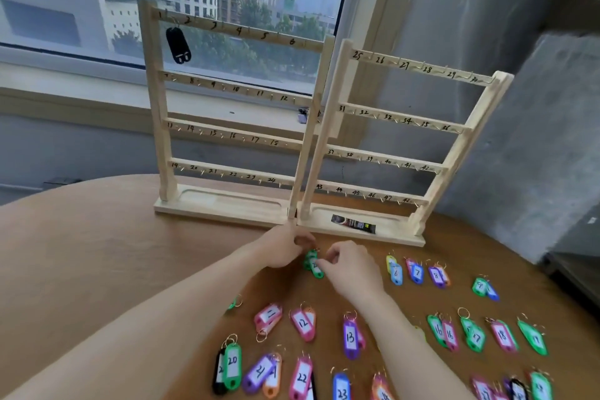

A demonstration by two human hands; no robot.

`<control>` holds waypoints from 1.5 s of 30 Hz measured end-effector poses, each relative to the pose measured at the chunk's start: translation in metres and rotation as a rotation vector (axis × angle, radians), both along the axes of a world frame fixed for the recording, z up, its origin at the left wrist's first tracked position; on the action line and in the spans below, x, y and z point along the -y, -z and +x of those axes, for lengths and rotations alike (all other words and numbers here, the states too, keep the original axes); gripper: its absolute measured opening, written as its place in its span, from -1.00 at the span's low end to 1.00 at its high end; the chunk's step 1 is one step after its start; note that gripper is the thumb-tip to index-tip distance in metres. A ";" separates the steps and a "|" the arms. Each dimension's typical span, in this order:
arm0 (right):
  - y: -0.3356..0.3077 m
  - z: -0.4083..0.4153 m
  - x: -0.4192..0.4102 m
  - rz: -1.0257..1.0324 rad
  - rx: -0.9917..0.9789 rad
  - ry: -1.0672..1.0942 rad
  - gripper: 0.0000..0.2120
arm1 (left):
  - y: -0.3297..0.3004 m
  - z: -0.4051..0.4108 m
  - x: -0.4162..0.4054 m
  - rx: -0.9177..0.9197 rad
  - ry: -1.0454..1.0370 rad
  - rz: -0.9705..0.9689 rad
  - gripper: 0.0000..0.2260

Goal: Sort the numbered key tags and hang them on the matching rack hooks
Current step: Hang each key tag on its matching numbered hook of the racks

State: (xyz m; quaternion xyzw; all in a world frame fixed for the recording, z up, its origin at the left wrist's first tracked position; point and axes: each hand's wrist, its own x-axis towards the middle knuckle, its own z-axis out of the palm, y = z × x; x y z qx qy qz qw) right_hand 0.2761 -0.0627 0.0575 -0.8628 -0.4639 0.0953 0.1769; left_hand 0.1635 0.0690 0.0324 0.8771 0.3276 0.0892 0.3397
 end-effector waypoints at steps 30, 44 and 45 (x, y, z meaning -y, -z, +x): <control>-0.065 -0.018 -0.010 0.217 -0.675 -0.185 -0.80 | -0.069 -0.084 -0.020 0.383 -0.286 -0.210 -0.95; -0.196 -0.087 -0.073 0.586 -0.763 -0.414 -0.73 | -0.270 -0.164 -0.062 0.515 -0.357 0.337 -0.97; -0.202 -0.091 -0.078 0.601 -0.771 -0.433 -0.72 | -0.278 -0.166 -0.065 0.514 -0.365 0.363 -0.98</control>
